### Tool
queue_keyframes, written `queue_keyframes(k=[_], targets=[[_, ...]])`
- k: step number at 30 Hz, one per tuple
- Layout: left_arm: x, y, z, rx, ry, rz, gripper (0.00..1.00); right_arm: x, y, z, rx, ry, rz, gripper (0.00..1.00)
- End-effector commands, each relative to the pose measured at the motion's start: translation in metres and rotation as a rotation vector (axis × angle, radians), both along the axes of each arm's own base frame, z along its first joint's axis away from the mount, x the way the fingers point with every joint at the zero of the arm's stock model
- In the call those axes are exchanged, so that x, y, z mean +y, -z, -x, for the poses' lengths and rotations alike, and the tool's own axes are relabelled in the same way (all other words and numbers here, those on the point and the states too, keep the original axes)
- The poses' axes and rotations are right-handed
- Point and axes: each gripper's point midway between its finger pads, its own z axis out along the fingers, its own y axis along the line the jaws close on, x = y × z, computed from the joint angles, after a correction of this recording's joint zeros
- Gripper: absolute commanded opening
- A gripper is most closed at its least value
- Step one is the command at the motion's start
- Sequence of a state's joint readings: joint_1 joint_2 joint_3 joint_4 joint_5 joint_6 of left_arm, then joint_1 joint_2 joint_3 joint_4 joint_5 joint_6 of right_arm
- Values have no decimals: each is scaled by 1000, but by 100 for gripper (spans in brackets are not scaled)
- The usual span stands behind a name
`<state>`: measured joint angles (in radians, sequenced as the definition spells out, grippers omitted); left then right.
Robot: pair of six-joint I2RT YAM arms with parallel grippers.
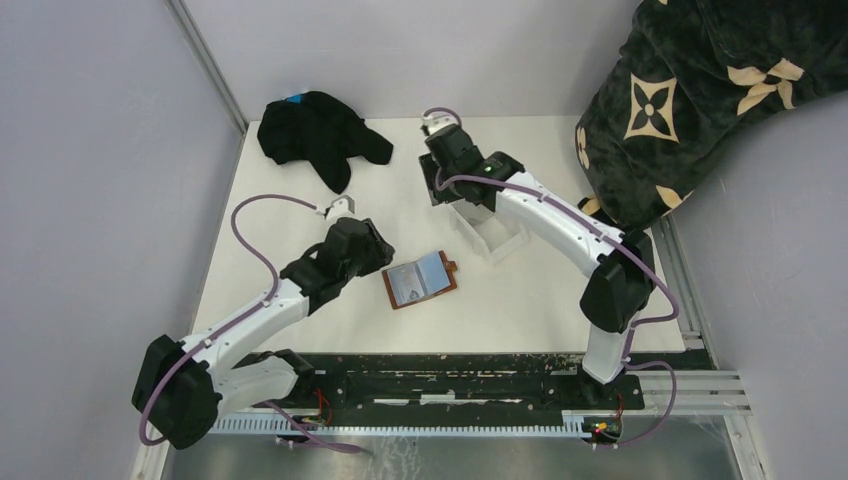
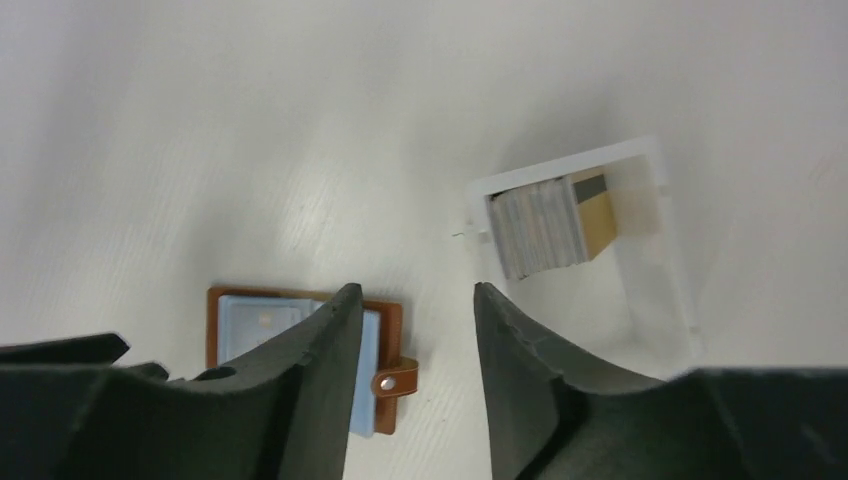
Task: Put the credit cards into the card holder
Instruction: Insert the credit card into the card holder, then pick up the credit card from the storage box.
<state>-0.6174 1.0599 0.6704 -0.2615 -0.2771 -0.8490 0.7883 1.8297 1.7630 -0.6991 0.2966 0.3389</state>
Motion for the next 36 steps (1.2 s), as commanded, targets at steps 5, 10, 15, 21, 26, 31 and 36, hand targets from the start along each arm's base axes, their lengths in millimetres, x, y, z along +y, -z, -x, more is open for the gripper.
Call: queue_keyframes(k=[5,10,15,21,26,31,36], targets=[[-38,-6,-15,-19,196,-4,54,-53,10,-52,118,73,-91,83],[-46,-10,-31,-24,211,-26,54,-59,32,-62,140,45,-48,67],[-58,-9,-43,-4,222,-14,54,-68,54,-69,178,56,-7,61],[-80,-7,-61,15,255,15,54,-82,69,-79,217,74,-53,61],[-102,-6,-82,19,281,35,53,-90,77,-85,249,71,-88,62],[-121,4,-102,48,304,37,51,-92,86,-88,299,57,-118,62],[-136,16,-114,77,324,42,50,-88,95,-87,335,39,-150,60]])
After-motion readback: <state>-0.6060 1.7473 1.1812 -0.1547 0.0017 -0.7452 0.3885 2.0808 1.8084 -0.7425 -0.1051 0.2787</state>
